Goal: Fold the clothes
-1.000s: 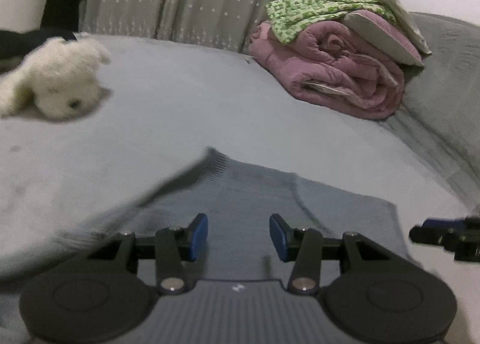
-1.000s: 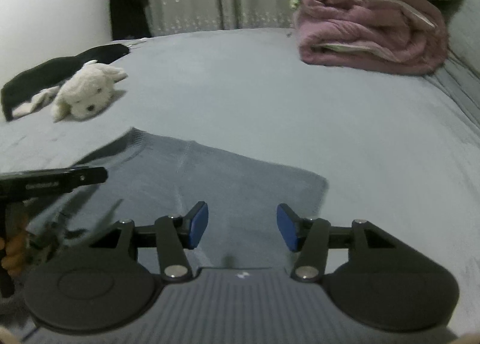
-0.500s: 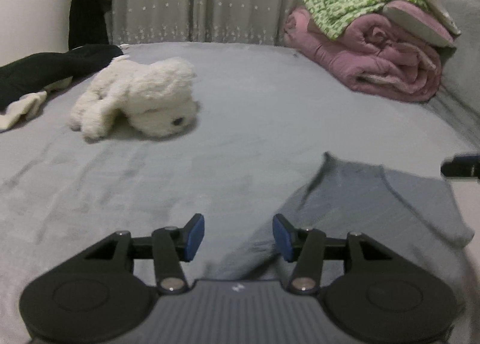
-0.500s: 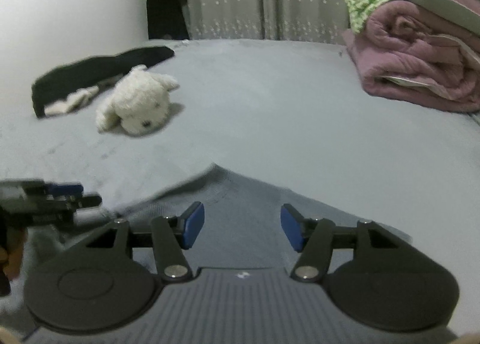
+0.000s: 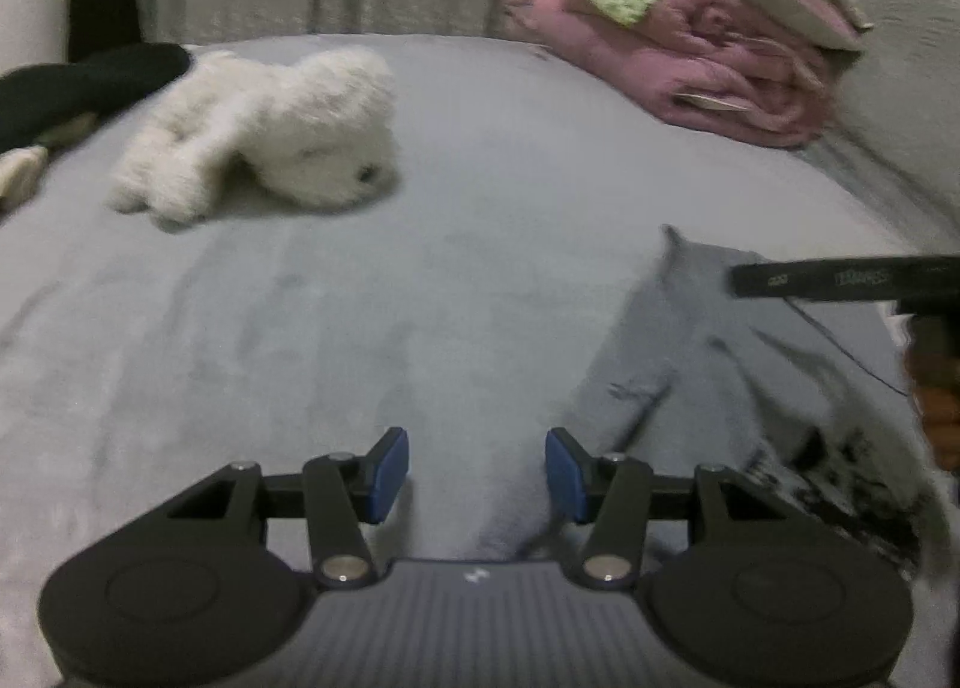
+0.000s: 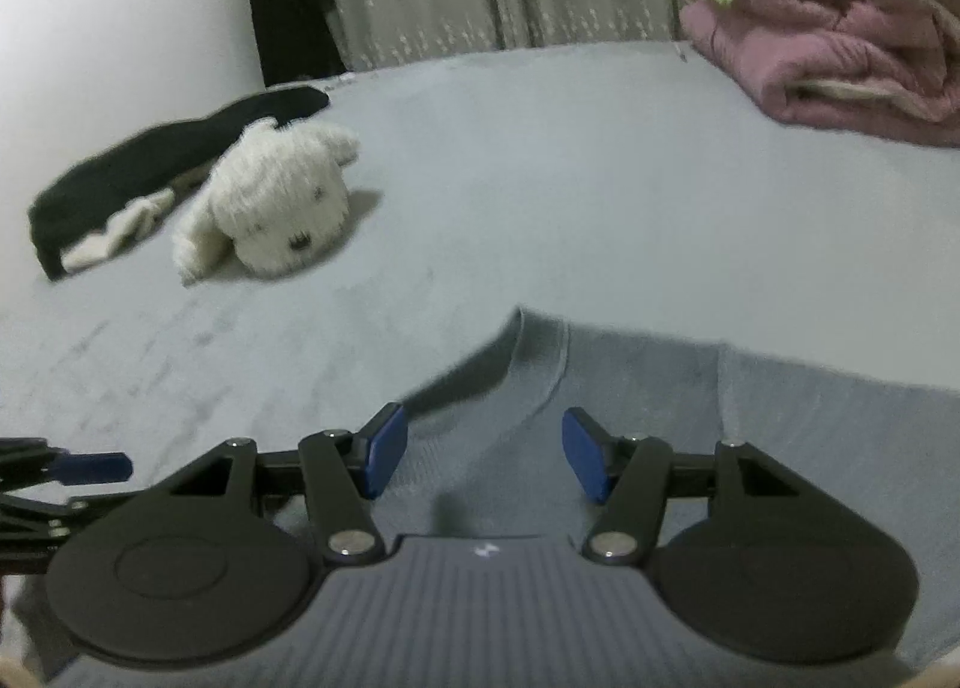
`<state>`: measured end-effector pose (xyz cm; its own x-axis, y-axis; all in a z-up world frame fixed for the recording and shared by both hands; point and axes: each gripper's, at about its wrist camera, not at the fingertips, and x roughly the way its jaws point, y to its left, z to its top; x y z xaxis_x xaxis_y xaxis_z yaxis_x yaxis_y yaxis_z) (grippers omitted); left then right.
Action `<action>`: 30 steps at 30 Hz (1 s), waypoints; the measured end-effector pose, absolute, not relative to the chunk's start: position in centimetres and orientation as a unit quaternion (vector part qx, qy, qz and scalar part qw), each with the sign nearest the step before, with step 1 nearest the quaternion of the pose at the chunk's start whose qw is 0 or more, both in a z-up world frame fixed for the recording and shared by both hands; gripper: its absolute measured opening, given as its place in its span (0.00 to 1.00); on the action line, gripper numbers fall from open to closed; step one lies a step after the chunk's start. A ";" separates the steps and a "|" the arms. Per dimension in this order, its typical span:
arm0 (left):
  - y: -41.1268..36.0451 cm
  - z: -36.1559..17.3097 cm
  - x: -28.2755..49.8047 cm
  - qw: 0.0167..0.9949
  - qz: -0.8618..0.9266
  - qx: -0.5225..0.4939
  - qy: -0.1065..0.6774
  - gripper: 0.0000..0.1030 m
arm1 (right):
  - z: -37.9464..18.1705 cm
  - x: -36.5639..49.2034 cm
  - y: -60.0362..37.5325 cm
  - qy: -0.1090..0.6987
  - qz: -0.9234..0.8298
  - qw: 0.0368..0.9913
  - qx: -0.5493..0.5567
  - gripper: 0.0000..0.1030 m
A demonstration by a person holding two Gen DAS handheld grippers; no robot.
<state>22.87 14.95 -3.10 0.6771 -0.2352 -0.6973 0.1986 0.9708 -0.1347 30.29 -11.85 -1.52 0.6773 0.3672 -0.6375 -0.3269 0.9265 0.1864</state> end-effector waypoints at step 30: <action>14.1 -4.1 26.0 0.922 -0.038 -0.025 0.383 0.05 | -4.1 29.8 -9.9 0.351 0.292 0.889 -0.026 0.60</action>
<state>25.97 14.14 -4.07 0.7030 -0.0889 -0.7056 0.0510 0.9959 -0.0747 29.81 -9.94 -4.06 0.5830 0.5010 -0.6397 -0.5375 0.8282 0.1587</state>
